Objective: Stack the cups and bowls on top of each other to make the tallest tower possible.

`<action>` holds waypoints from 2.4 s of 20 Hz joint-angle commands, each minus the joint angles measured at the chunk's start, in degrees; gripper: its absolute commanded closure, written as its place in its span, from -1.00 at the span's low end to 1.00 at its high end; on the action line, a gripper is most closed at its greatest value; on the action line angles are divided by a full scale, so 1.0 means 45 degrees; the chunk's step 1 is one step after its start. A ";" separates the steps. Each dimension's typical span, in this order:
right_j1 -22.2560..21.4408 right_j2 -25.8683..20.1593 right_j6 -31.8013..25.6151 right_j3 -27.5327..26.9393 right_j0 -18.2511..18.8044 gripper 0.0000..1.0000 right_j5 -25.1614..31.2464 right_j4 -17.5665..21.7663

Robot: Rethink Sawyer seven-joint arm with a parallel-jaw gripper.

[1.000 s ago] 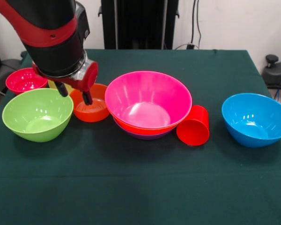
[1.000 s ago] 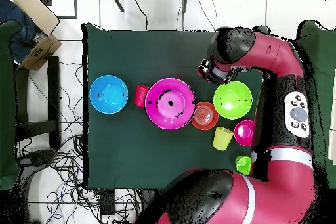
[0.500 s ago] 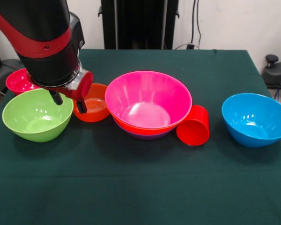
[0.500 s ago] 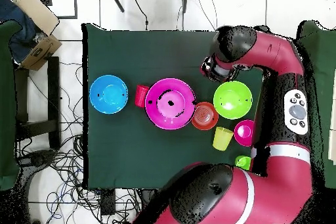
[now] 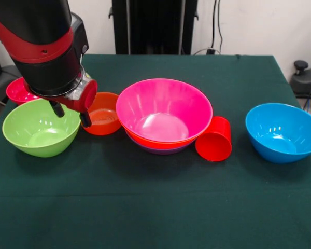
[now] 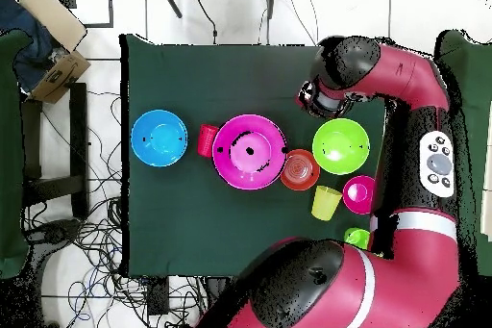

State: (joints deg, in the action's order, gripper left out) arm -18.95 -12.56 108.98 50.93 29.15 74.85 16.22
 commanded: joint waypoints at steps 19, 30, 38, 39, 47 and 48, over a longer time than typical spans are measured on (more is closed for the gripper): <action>-0.0194 -0.0921 -0.3147 0.2242 0.0691 -1.00 -0.2758 0.0832; -0.0577 -0.0665 -0.2020 0.2887 0.0338 -1.00 -0.3375 0.0718; -0.0772 -0.0482 -0.1290 0.2887 0.0039 -1.00 -0.3308 0.0595; -0.0802 -0.0453 -0.1269 0.2869 0.0000 -1.00 -0.3263 0.0612; -0.0613 -0.0537 -0.1213 0.3219 0.0241 -1.00 -0.3946 0.0572; -0.0577 -0.0580 -0.1288 0.3327 0.0331 -1.00 -0.4139 0.0589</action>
State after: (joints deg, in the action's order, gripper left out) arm -21.83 -12.67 108.98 59.76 30.99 61.73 16.63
